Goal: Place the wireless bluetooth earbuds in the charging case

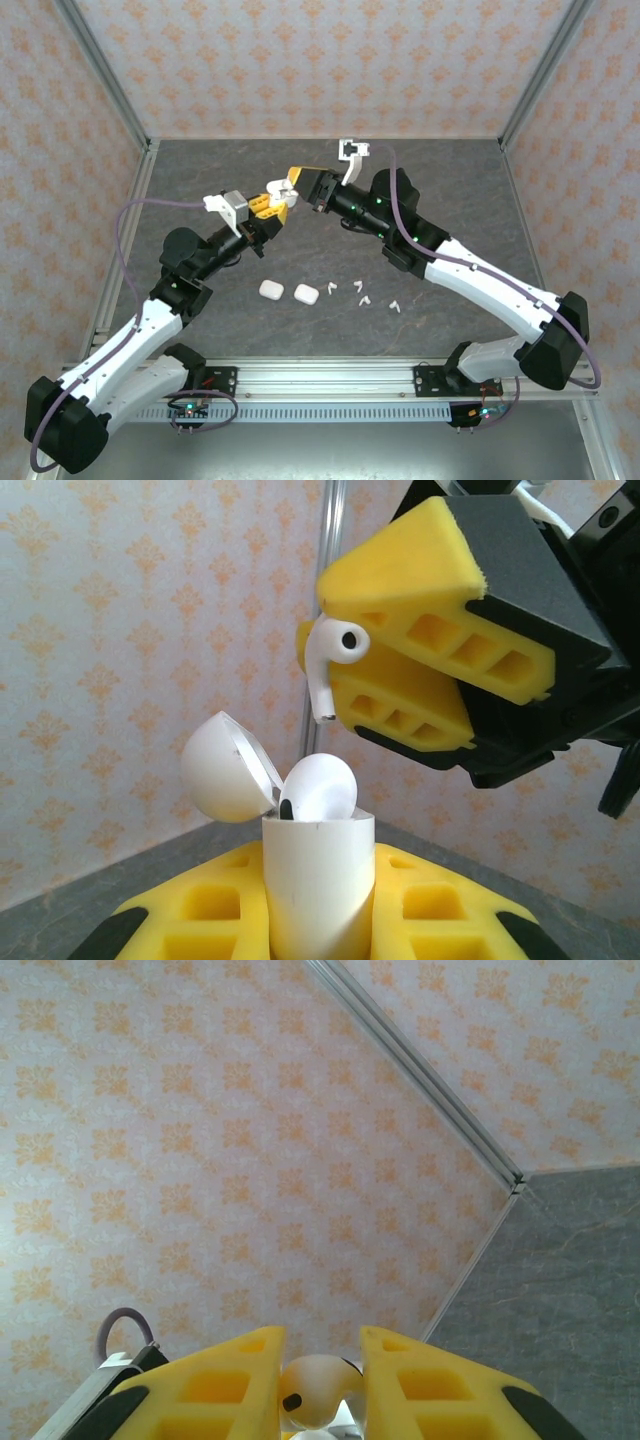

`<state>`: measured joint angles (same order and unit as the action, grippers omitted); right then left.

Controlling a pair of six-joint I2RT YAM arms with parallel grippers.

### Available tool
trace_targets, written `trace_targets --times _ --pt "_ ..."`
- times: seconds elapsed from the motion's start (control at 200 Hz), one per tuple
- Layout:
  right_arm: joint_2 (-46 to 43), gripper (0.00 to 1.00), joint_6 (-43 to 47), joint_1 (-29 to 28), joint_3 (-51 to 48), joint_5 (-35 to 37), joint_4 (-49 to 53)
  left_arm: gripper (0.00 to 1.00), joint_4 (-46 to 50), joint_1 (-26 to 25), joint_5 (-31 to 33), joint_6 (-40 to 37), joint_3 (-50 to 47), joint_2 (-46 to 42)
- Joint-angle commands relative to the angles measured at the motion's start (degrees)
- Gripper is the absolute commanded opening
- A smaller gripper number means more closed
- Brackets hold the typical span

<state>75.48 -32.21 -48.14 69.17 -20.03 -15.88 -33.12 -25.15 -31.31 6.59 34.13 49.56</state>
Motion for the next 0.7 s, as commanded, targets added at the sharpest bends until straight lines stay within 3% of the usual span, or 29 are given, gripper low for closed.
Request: trace_targets --times 0.0,0.696 --pt "0.1 0.23 -1.4 -0.6 -0.8 -1.0 -1.8 0.0 -4.2 -0.4 1.1 -0.1 2.0 -0.1" --pt "1.2 0.23 -1.0 -0.8 -1.2 -0.8 2.5 0.0 -4.1 -0.4 0.4 -0.5 2.9 0.4"
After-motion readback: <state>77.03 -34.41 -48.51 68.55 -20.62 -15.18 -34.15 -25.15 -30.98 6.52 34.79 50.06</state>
